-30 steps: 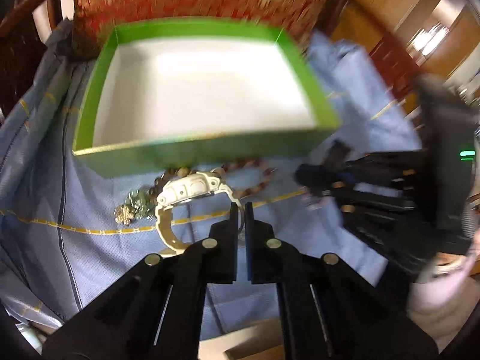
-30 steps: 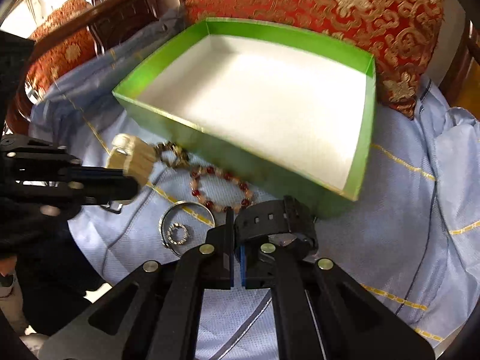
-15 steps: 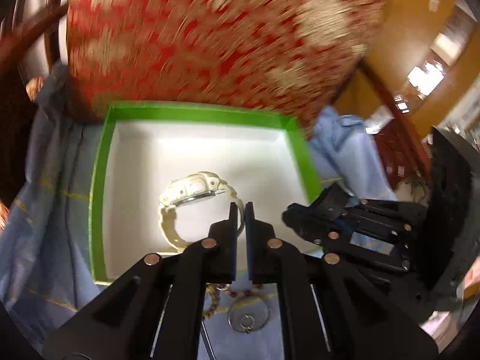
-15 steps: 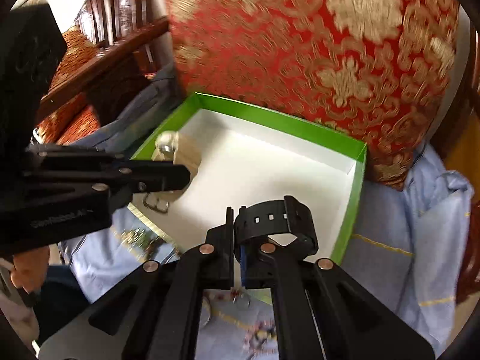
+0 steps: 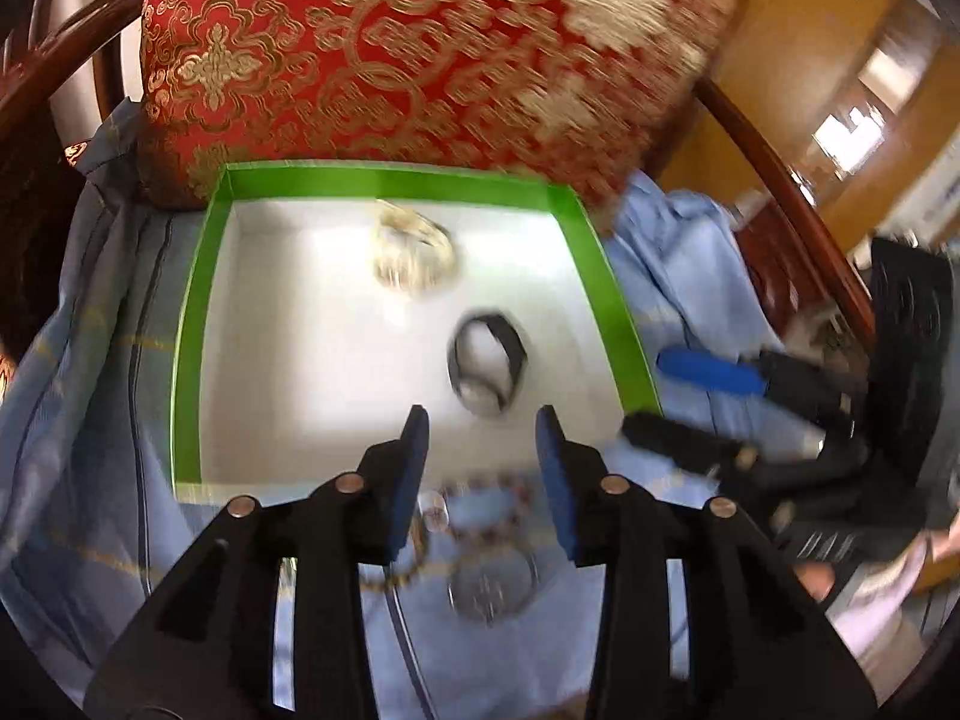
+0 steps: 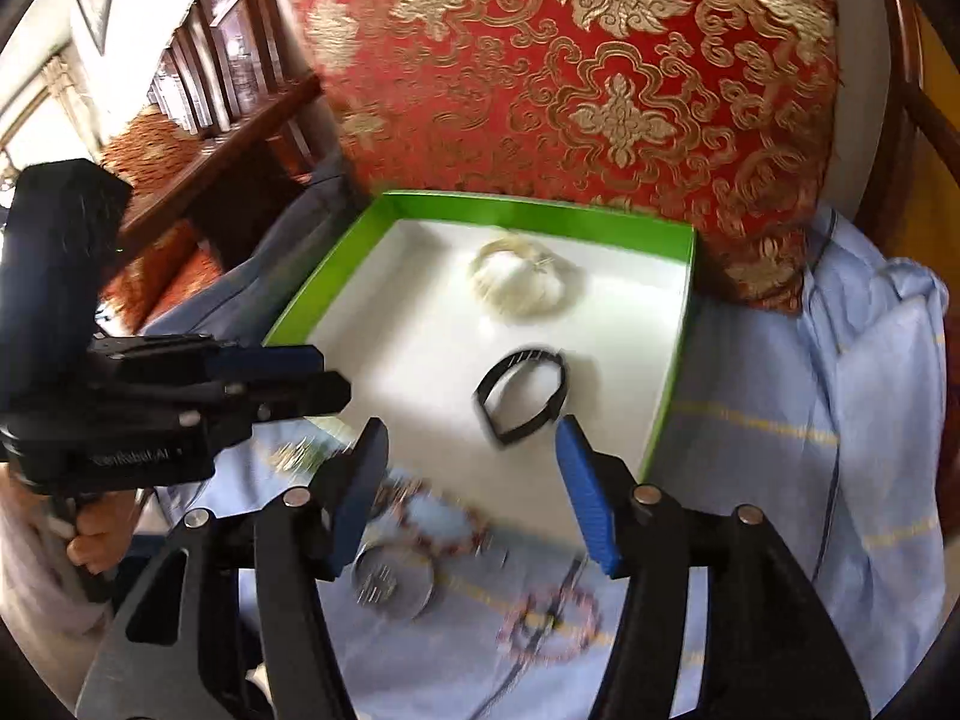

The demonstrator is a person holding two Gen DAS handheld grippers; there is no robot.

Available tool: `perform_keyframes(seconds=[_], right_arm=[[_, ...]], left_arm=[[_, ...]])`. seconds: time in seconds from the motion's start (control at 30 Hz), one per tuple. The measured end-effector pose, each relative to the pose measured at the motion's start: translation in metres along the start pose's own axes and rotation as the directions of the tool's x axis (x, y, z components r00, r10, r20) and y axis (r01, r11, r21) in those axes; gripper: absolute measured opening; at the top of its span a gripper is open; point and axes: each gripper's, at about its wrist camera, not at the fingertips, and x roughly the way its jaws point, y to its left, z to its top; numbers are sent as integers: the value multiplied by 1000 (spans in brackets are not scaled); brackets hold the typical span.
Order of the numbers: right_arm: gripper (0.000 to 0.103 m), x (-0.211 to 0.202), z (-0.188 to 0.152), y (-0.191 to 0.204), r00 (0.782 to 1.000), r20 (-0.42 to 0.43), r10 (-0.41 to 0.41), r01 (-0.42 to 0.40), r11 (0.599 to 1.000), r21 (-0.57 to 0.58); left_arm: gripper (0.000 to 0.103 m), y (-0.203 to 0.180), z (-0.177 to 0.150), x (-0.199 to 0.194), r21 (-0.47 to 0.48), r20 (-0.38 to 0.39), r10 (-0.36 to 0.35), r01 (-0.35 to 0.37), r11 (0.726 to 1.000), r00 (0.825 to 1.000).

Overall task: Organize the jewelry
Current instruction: 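Carry both watches into the green box and open both tools, then grasp the brown wooden-bead bracelet with the left tool while the right grasps the pink-bead bracelet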

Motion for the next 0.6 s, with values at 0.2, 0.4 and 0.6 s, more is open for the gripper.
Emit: perform_keyframes(seconds=[0.2,0.4,0.6], right_arm=[[58,8,-53,-14,993,-108,-47,48,999,7],[52,35,-75,-24,974,-189,-128,132,991,9],[48,36,-80,-1,981,-189,-52,41,997,-61]], left_arm=[[46,3,-33,23,36,-104,130,-126,991,986],[60,24,-42,35,-18,-178,217,-224,974,960],[61,28,-46,40,-24,-209,220,-230,973,953]])
